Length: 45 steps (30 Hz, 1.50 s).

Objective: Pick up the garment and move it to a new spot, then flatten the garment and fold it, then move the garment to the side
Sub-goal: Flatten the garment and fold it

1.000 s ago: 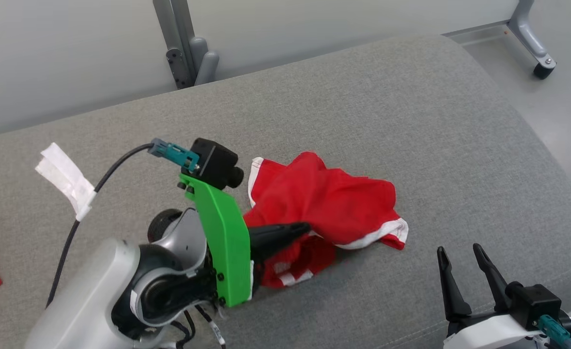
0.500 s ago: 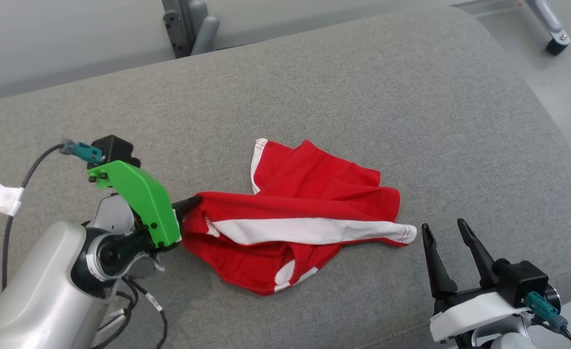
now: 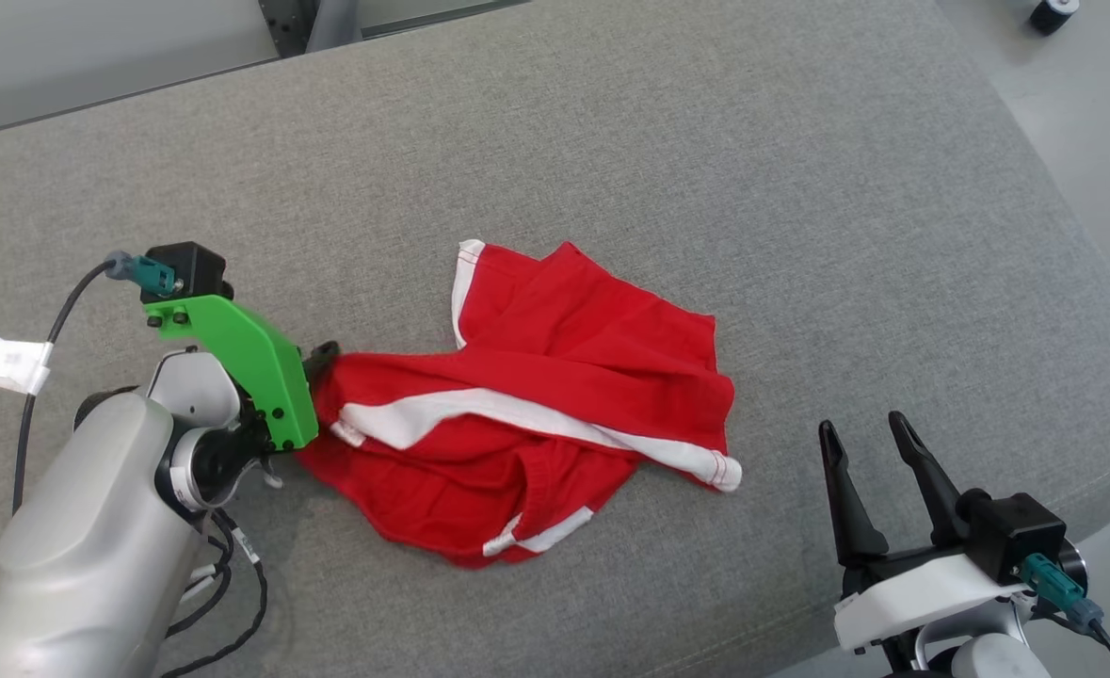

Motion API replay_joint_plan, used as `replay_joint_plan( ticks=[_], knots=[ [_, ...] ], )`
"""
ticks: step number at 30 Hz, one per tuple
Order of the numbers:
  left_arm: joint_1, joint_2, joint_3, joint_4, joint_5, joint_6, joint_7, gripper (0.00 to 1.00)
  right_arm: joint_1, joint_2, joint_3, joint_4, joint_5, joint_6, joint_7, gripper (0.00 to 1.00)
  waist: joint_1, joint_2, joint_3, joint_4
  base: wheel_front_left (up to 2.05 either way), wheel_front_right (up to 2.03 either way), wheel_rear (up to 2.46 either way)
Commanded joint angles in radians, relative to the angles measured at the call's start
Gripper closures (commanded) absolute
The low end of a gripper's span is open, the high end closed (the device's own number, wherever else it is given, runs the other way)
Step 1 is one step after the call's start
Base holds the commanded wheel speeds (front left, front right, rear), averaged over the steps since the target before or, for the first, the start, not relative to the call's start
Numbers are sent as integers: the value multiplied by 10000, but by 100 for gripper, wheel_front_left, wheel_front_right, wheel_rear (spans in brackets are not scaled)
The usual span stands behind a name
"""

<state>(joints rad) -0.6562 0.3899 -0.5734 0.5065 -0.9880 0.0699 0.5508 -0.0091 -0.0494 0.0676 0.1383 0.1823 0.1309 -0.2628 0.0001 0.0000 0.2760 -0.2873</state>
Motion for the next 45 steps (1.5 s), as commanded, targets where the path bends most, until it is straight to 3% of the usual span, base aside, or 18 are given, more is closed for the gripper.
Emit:
replay_joint_plan(
  ticks=[1, 5, 10, 16, 21, 26, 31, 45],
  knots=[
    [-195, -42, -105, 316, 284, -191, -356, 0, -113, -21, -15, 24, 37, -3, -30, 0, -1, 0, -97, 51, 0, 0, 0],
    [-303, -168, -143, 512, 398, -569, -991, 0, -39, -22, -54, -4, -25, -3, -30, 0, -1, 0, -338, 132, 0, 0, 0],
    [-41, 172, -516, -258, 1057, -829, -1604, 0, 278, -21, -224, -4, -149, -3, -30, 0, -1, 0, -724, 298, 0, 0, 0],
    [277, -274, -998, -1838, 1255, -705, -1563, 0, 458, -19, -353, -95, -204, -3, -30, 0, -1, 0, -899, 451, 0, 0, 0],
    [297, -1061, -2036, -2648, 1816, -518, -1172, 0, 244, -24, -224, -171, -96, -3, -30, 0, -1, 0, -744, 258, 0, 0, 0],
    [25, -1799, -3094, -2045, 2412, -589, -789, 0, 141, -25, -114, -193, 39, -3, -30, 0, -1, 0, -476, -165, 0, 0, 0],
    [-458, -2339, -3496, -1083, 2805, -701, -874, 0, 132, -22, -117, -174, 184, -3, -30, 0, -1, 0, -269, -611, 0, 0, 0],
    [-1750, -2866, -3855, 728, 3425, -1122, -1562, 0, 53, -19, 24, -143, 302, -3, -30, 0, -1, 0, -145, -1082, 0, 0, 0]
  ],
)
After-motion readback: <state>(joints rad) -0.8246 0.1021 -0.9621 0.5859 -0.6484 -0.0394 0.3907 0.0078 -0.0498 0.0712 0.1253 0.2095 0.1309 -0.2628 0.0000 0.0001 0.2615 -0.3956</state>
